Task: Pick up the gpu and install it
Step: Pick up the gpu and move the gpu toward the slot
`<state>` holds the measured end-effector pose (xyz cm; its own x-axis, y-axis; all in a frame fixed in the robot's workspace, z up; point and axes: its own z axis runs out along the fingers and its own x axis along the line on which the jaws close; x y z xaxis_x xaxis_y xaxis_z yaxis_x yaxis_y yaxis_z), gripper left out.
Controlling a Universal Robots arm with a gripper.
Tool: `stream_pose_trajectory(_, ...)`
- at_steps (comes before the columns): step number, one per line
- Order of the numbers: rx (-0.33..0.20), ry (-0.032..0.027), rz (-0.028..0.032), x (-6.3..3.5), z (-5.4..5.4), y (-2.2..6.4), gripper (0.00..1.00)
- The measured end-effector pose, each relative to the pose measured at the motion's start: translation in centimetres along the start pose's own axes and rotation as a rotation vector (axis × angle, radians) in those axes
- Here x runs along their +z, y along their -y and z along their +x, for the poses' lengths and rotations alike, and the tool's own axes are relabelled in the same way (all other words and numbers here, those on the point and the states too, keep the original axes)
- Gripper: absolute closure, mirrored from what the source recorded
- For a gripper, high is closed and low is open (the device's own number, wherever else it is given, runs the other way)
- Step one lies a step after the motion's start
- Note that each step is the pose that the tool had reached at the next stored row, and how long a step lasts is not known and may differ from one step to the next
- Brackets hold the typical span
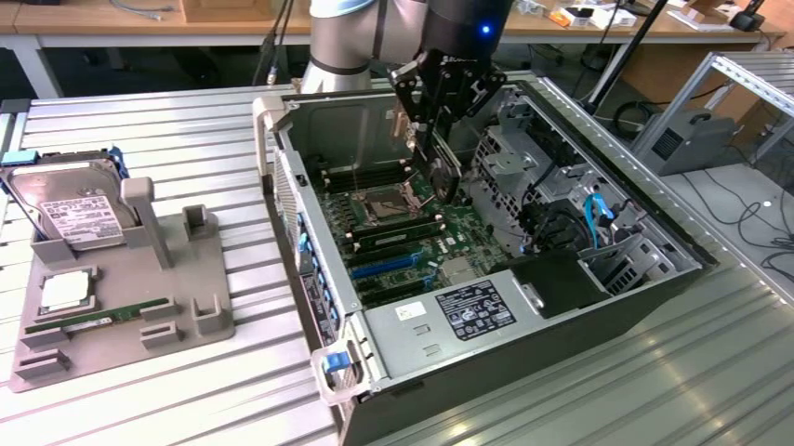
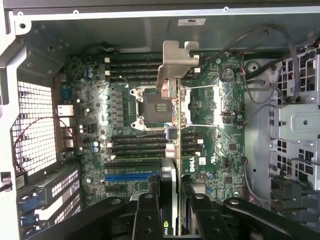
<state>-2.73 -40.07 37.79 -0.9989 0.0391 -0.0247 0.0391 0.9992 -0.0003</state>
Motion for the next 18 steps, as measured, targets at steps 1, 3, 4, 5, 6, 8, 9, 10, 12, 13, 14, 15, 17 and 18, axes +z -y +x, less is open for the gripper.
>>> stream_pose_trajectory(1,0.000,0.0000,0.0004,0.08,-0.01,0.00,0.73)
stream_pose_trajectory(3,0.000,0.0001,0.0011,0.24,-0.03,0.00,0.73)
stream_pose_trajectory(4,0.000,0.0001,0.0014,0.30,-0.03,0.00,0.73)
stream_pose_trajectory(5,0.000,0.0001,0.0017,0.41,-0.05,0.00,0.73)
stream_pose_trajectory(6,0.000,0.0001,0.0018,0.49,-0.07,0.00,0.73)
stream_pose_trajectory(8,0.000,0.0000,0.0020,0.54,-0.09,0.00,0.73)
stream_pose_trajectory(9,0.000,0.0001,0.0019,0.54,-0.10,0.00,0.73)
stream_pose_trajectory(10,0.000,0.0001,0.0017,0.55,-0.10,0.00,0.73)
stream_pose_trajectory(12,0.000,0.0001,0.0018,0.54,-0.10,0.00,0.73)
stream_pose_trajectory(13,0.000,0.0001,0.0018,0.55,-0.10,0.00,0.73)
stream_pose_trajectory(14,0.000,0.0001,0.0018,0.55,-0.10,0.00,0.73)
stream_pose_trajectory(15,0.000,0.0001,0.0018,0.55,-0.10,0.00,0.73)
stream_pose_trajectory(17,0.000,0.0001,0.0018,0.55,-0.10,0.00,0.73)
stream_pose_trajectory(18,0.000,0.0001,0.0018,0.55,-0.10,0.00,0.73)
